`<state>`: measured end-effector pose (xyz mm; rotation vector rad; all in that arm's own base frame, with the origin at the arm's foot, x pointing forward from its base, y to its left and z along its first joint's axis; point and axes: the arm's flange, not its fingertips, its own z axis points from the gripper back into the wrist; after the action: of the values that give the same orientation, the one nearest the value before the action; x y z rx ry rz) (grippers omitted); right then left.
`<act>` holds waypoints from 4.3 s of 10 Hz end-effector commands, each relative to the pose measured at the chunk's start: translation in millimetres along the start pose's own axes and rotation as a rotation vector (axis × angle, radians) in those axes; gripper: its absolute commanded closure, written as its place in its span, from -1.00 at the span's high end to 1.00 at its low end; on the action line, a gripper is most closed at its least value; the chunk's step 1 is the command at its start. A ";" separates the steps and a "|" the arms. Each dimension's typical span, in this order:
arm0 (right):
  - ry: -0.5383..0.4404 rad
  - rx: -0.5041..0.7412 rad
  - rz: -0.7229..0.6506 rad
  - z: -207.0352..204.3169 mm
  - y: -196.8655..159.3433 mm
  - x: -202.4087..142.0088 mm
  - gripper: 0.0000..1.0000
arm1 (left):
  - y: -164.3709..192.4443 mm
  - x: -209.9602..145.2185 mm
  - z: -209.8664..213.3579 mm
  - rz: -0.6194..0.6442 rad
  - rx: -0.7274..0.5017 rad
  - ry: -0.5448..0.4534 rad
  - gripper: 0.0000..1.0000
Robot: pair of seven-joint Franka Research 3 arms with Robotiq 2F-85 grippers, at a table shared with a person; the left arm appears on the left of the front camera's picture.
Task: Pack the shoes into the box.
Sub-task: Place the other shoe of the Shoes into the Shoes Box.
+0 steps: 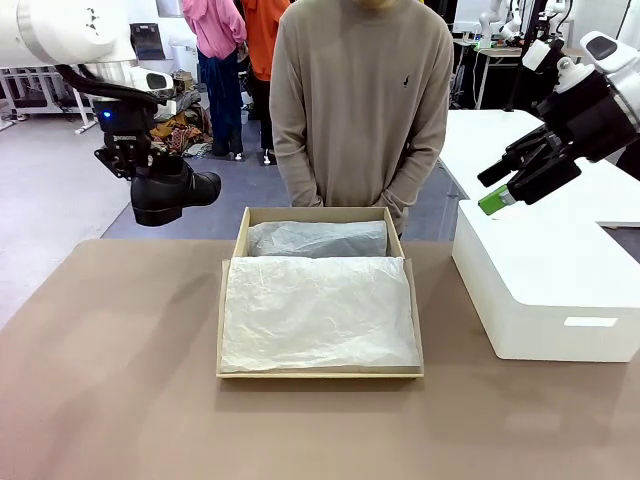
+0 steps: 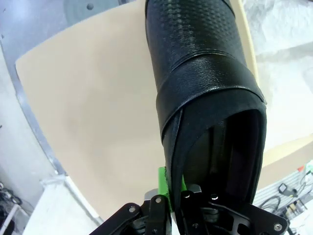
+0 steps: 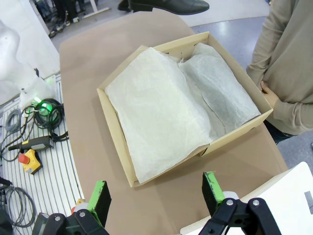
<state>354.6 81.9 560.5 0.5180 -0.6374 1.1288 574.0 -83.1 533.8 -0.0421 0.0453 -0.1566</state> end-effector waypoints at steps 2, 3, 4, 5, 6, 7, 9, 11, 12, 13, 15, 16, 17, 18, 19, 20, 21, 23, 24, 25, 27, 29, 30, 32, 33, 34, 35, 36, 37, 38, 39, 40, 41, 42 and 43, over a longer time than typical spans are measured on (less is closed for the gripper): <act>-0.035 0.012 0.020 -1.7 -1.7 1.1 1.00 | -33.7 -8.1 -4.5 0.105 0.037 -0.054 -1.00; -0.035 0.012 0.020 -1.7 -1.7 1.1 1.00 | -35.1 -8.8 -4.4 0.095 0.037 -0.053 -1.00; -0.035 0.012 0.020 -1.7 -1.7 1.1 1.00 | -35.1 -8.8 -4.4 0.095 0.037 -0.053 -1.00; -0.035 0.012 0.020 -1.7 -1.7 1.1 1.00 | -10.6 0.2 -0.9 0.036 0.005 -0.014 -1.00; -0.035 0.012 0.020 -1.7 -1.7 1.1 1.00 | -10.6 0.2 -0.9 0.036 0.005 -0.014 -1.00; -0.035 0.012 0.020 -1.7 -1.7 1.1 1.00 | -10.6 0.2 -0.9 0.036 0.005 -0.014 -1.00; -0.035 0.012 0.020 -1.7 -1.7 1.1 1.00 | -10.6 0.2 -0.9 0.036 0.005 -0.014 -1.00; -0.035 0.012 0.020 -1.7 -1.7 1.1 1.00 | -11.9 -0.1 -7.4 0.053 0.010 -0.008 -1.00; -0.035 0.012 0.020 -1.7 -1.7 1.1 1.00 | -26.4 -0.3 -2.4 0.146 0.039 -0.025 -1.00; -0.035 0.012 0.020 -1.7 -1.7 1.1 1.00 | -41.3 -2.5 4.1 0.230 0.041 -0.026 -1.00; -0.035 0.012 0.020 -1.7 -1.7 1.1 1.00 | -69.8 -8.5 14.5 0.393 0.085 -0.042 -1.00; -0.035 0.012 0.020 -1.7 -1.7 1.1 1.00 | -83.6 -10.7 17.2 0.455 0.097 -0.061 -1.00; -0.035 0.012 0.020 -1.7 -1.7 1.1 1.00 | -98.7 -11.5 17.7 0.530 0.101 -0.097 -1.00; -0.035 0.012 0.020 -1.7 -1.7 1.1 1.00 | -114.1 -11.9 16.4 0.574 0.084 -0.113 -1.00; -0.035 0.012 0.020 -1.7 -1.7 1.1 1.00 | -129.4 -12.9 13.3 0.611 0.087 -0.145 -1.00; -0.035 0.012 0.020 -1.7 -1.7 1.1 1.00 | -144.4 -13.6 10.5 0.625 0.073 -0.175 -1.00; -0.035 0.012 0.020 -1.7 -1.7 1.1 1.00 | -159.1 -13.1 4.9 0.619 0.062 -0.177 -1.00; -0.035 0.012 0.020 -1.7 -1.7 1.1 1.00 | -178.2 -12.1 -1.6 0.594 0.078 -0.189 -1.00; -0.035 0.012 0.020 -1.7 -1.7 1.1 1.00 | -180.0 -12.9 -2.4 0.547 0.086 -0.170 -1.00; -0.035 0.012 0.020 -1.7 -1.7 1.1 1.00 | -179.0 -12.2 -1.3 0.585 0.050 -0.154 -1.00; -0.035 0.012 0.020 -1.7 -1.7 1.1 1.00 | -179.0 -12.2 -1.3 0.585 0.050 -0.154 -1.00; -0.035 0.012 0.020 -1.7 -1.7 1.1 1.00 | -179.0 -12.2 -1.3 0.585 0.050 -0.154 -1.00; -0.035 0.012 0.020 -1.7 -1.7 1.1 1.00 | -181.9 -9.9 -8.0 0.576 0.060 -0.148 -1.00; -0.035 0.012 0.020 -1.7 -1.7 1.1 1.00 | -201.6 -7.5 0.4 0.817 0.033 -0.177 -1.00; -0.035 0.012 0.020 -1.7 -1.7 1.1 1.00 | -215.2 -8.0 4.1 0.908 0.043 -0.190 -1.00; -0.035 0.012 0.020 -1.7 -1.7 1.1 1.00 | -231.9 -8.8 6.7 0.975 0.037 -0.208 -1.00; -0.035 0.012 0.020 -1.7 -1.7 1.1 1.00 | -248.0 -8.7 5.6 1.027 0.042 -0.226 -1.00; -0.035 0.012 0.020 -1.7 -1.7 1.1 1.00 | -263.4 -7.1 3.2 1.072 0.004 -0.247 -1.00; -0.035 0.012 0.020 -1.7 -1.7 1.1 1.00 | -279.1 -5.9 0.4 1.099 -0.039 -0.259 -1.00; -0.035 0.012 0.020 -1.7 -1.7 1.1 1.00 | -297.9 -5.5 -3.5 1.148 -0.066 -0.258 -1.00; -0.035 0.012 0.020 -1.7 -1.7 1.1 1.00 | -311.6 -6.2 -6.2 1.173 -0.087 -0.280 -1.00; -0.035 0.012 0.020 -1.7 -1.7 1.1 1.00 | -322.6 -6.7 -8.9 1.172 -0.099 -0.288 -1.00; -0.035 0.012 0.020 -1.7 -1.7 1.1 1.00 | -332.9 -5.9 -13.2 1.170 -0.086 -0.269 -1.00; -0.035 0.012 0.020 -1.7 -1.7 1.1 1.00 | -333.6 -5.9 -14.6 1.152 -0.066 -0.259 -1.00; -0.035 0.012 0.020 -1.7 -1.7 1.1 1.00 | -328.3 -9.3 -18.3 1.139 -0.108 -0.238 -1.00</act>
<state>354.6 81.7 560.5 0.5170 -0.6370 1.1289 512.6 -414.5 524.3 -0.1268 -0.1586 0.9789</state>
